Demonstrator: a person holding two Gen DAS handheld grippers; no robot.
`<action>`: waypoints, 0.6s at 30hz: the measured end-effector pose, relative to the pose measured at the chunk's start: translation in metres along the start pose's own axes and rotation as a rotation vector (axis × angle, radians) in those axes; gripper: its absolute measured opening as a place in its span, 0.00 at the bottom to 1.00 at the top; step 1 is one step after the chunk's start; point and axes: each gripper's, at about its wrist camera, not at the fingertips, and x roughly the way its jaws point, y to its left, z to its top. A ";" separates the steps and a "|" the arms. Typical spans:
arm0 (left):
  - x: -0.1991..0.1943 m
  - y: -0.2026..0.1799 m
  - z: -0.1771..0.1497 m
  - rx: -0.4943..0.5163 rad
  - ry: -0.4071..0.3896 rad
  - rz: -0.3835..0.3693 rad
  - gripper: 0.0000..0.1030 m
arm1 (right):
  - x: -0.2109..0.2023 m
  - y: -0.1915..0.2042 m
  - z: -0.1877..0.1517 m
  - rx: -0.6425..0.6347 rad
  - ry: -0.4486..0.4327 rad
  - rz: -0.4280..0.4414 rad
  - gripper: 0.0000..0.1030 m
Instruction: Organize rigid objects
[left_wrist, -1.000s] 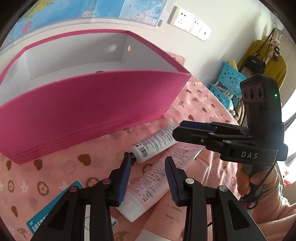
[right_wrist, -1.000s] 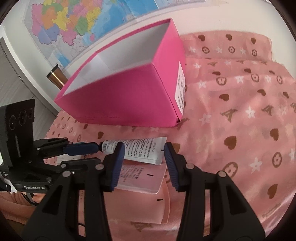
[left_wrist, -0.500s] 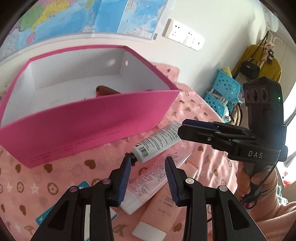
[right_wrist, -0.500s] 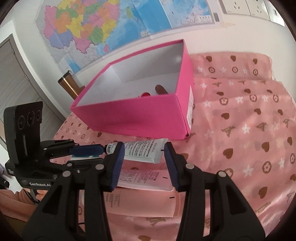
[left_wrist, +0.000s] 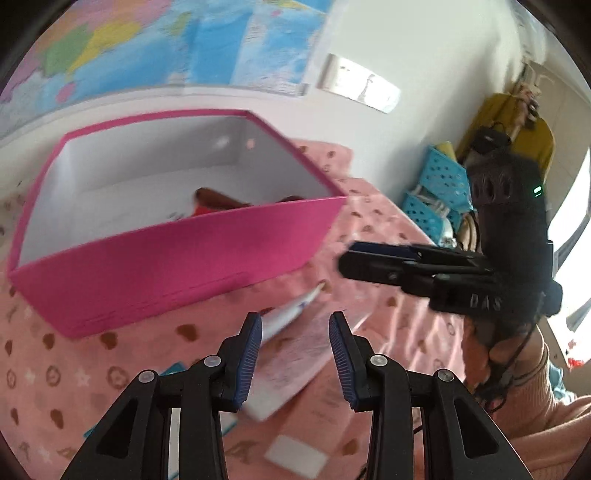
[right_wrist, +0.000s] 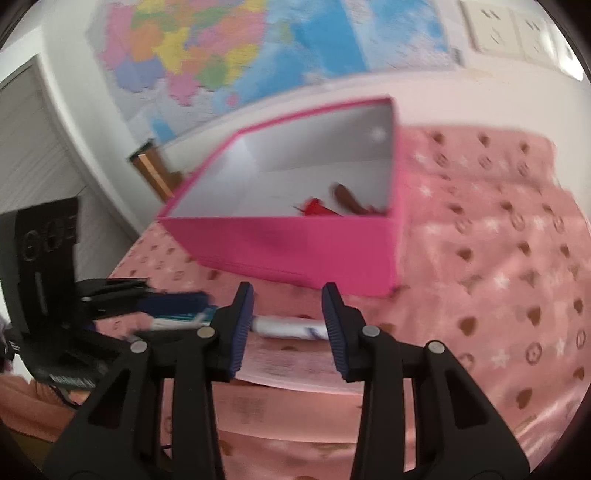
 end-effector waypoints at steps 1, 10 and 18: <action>0.001 0.006 -0.002 -0.014 0.006 0.017 0.36 | 0.003 -0.010 -0.003 0.025 0.019 -0.001 0.40; 0.031 0.035 -0.022 -0.097 0.121 0.038 0.36 | 0.034 -0.047 -0.023 0.120 0.130 -0.013 0.40; 0.036 0.030 -0.022 -0.097 0.139 -0.024 0.38 | 0.048 -0.045 -0.026 0.118 0.186 0.039 0.40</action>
